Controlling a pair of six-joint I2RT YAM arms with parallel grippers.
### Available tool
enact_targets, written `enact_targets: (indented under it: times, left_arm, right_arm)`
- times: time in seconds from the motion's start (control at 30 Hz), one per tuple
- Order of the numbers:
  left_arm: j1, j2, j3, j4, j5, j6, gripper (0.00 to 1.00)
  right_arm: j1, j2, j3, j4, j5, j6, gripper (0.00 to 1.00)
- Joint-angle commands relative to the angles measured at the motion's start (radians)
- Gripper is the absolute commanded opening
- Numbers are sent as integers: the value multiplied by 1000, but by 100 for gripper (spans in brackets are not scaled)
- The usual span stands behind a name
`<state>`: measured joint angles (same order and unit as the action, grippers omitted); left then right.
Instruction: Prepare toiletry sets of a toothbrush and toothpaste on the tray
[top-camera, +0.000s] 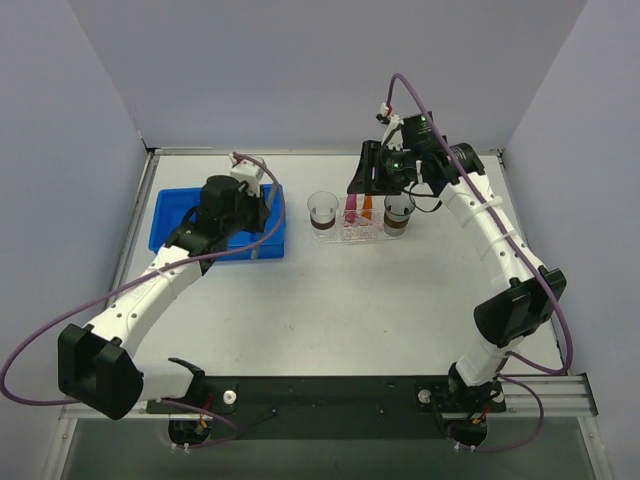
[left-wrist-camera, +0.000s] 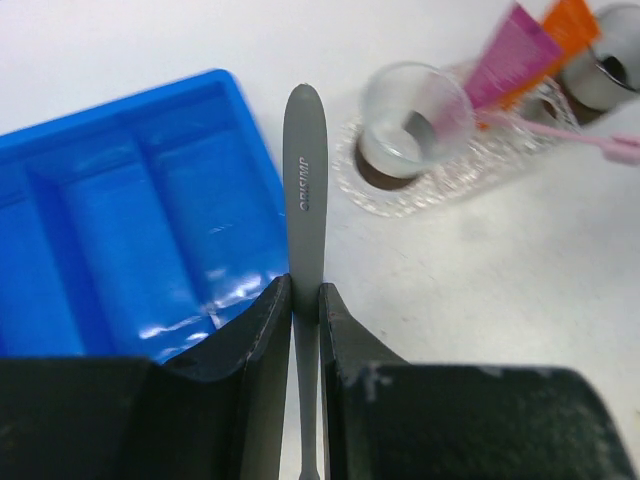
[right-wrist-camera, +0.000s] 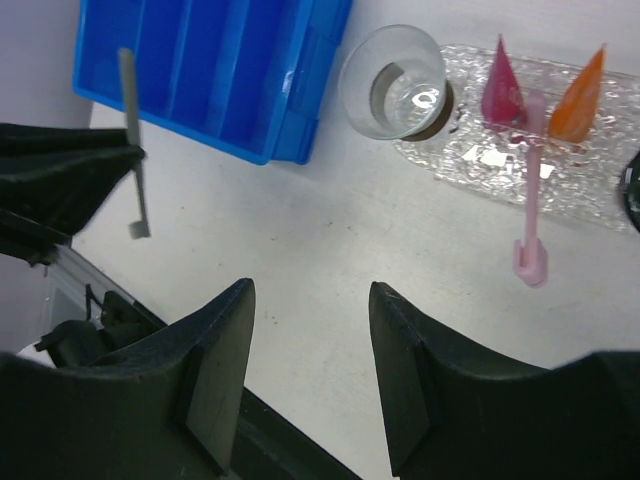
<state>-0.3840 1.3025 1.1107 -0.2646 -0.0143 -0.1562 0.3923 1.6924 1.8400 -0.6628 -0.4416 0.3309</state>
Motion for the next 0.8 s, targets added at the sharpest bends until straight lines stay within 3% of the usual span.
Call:
enact_targets:
  times: [0.0,0.3,0.77]
  left_arm:
    - [-120,-68,-51,111,66,-32,0]
    - [-338,-63,-37,139,-41,-69,0]
    - [-431,-31,0,142,-128,-109,0]
  right_arm:
    - [19,-8,8,34,-135,83,45]
    - [23,18,-24,121,-319,184,45]
    - [34,27,-148,183,-345,231,42]
